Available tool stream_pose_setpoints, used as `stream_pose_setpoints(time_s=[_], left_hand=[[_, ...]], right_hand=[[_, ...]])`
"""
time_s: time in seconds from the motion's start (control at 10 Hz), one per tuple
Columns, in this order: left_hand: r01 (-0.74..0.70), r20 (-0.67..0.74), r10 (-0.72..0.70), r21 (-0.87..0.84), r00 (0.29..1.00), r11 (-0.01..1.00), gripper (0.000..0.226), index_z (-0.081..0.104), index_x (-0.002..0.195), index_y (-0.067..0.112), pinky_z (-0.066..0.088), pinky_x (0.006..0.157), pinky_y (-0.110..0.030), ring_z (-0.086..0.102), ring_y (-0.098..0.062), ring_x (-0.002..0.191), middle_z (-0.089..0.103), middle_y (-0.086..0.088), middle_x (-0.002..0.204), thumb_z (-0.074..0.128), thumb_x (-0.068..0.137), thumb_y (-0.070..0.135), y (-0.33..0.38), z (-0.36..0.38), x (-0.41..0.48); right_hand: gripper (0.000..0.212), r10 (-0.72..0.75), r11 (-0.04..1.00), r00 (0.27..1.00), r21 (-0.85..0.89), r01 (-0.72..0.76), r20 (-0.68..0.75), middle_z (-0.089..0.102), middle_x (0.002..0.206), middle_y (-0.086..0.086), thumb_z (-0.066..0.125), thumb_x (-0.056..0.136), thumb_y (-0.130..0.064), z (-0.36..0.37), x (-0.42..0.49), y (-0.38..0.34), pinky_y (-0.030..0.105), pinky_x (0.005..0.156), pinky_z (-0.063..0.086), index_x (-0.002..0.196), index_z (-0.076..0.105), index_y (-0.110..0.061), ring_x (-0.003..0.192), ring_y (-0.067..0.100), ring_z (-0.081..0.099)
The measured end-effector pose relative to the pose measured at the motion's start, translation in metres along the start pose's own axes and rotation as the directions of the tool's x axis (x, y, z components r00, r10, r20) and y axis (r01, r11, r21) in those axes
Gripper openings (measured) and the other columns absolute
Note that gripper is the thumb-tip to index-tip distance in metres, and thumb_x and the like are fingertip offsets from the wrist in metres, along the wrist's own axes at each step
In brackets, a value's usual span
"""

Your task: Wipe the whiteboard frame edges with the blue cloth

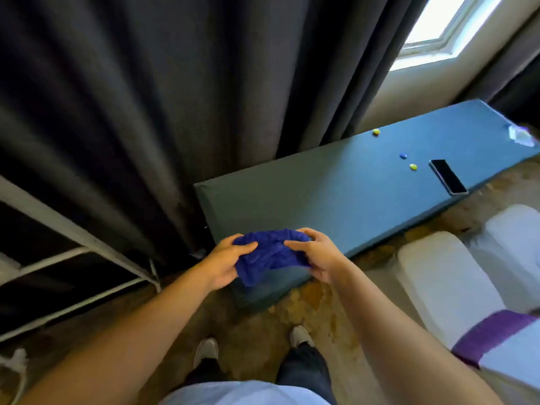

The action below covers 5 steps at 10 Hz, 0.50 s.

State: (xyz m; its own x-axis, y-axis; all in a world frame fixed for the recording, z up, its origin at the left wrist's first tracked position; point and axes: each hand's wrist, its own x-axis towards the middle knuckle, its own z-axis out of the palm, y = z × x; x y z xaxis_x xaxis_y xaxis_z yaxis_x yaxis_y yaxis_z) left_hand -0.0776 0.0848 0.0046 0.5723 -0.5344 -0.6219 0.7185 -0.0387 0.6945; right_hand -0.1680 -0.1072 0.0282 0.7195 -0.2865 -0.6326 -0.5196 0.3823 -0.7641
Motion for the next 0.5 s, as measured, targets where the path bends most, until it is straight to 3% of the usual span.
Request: stream_pose_setpoints(time_s=[0.1,0.2,0.3,0.4,0.5], left_hand=[[-0.072,-0.293,0.064,-0.016,0.954,0.997,0.019,0.059,0.089,0.009,0.058,0.071,-0.031,0.065,-0.021,0.078,0.065,-0.012,0.088,0.064,0.084,-0.009,-0.022,0.024,0.016],[-0.051,-0.486,-0.018,-0.129,0.874,0.990,0.023,0.059,0.091,0.009,0.060,0.063,-0.030,0.064,-0.022,0.079,0.063,-0.012,0.089,0.062,0.083,-0.013,-0.049,0.040,0.022],[-0.071,-0.593,-0.084,-0.233,0.801,0.970,0.025,0.060,0.091,0.009,0.056,0.070,-0.036,0.063,-0.024,0.081,0.063,-0.016,0.097,0.059,0.084,-0.015,-0.070,0.050,0.029],[-0.029,-0.661,-0.140,-0.238,0.737,0.971,0.032,0.059,0.111,0.014,0.053,0.083,-0.046,0.061,-0.028,0.098,0.062,-0.008,0.108,0.067,0.085,-0.002,-0.082,0.043,0.025],[0.086,-0.712,-0.149,-0.124,0.686,0.989,0.037,0.059,0.113,0.022,0.050,0.083,-0.044,0.059,-0.025,0.098,0.063,0.004,0.100,0.073,0.082,0.007,-0.079,0.028,0.006]], right_hand=[[0.023,0.073,0.985,0.997,-0.156,-0.068,0.027,0.071,0.087,0.017,0.074,0.079,0.008,-0.021,0.037,-0.006,0.039,0.063,0.062,0.097,0.066,-0.004,0.074,0.029,0.072],[0.028,0.152,0.945,0.986,-0.304,-0.124,0.071,0.068,0.099,0.021,0.072,0.078,0.012,-0.034,0.065,-0.002,0.039,0.066,0.063,0.103,0.067,-0.001,0.081,0.032,0.070],[0.029,0.203,0.921,0.975,-0.355,-0.160,0.088,0.064,0.104,0.020,0.067,0.081,0.015,-0.036,0.086,0.009,0.041,0.063,0.063,0.102,0.065,-0.005,0.087,0.035,0.067],[0.038,0.285,0.816,0.957,-0.539,-0.209,0.059,0.062,0.105,0.013,0.063,0.089,0.004,-0.039,0.097,0.021,0.046,0.065,0.063,0.117,0.060,-0.021,0.093,0.033,0.066],[0.038,0.338,0.692,0.941,-0.670,-0.270,-0.030,0.062,0.105,0.013,0.056,0.093,-0.005,-0.047,0.101,0.015,0.051,0.067,0.062,0.123,0.056,-0.027,0.087,0.033,0.068]])
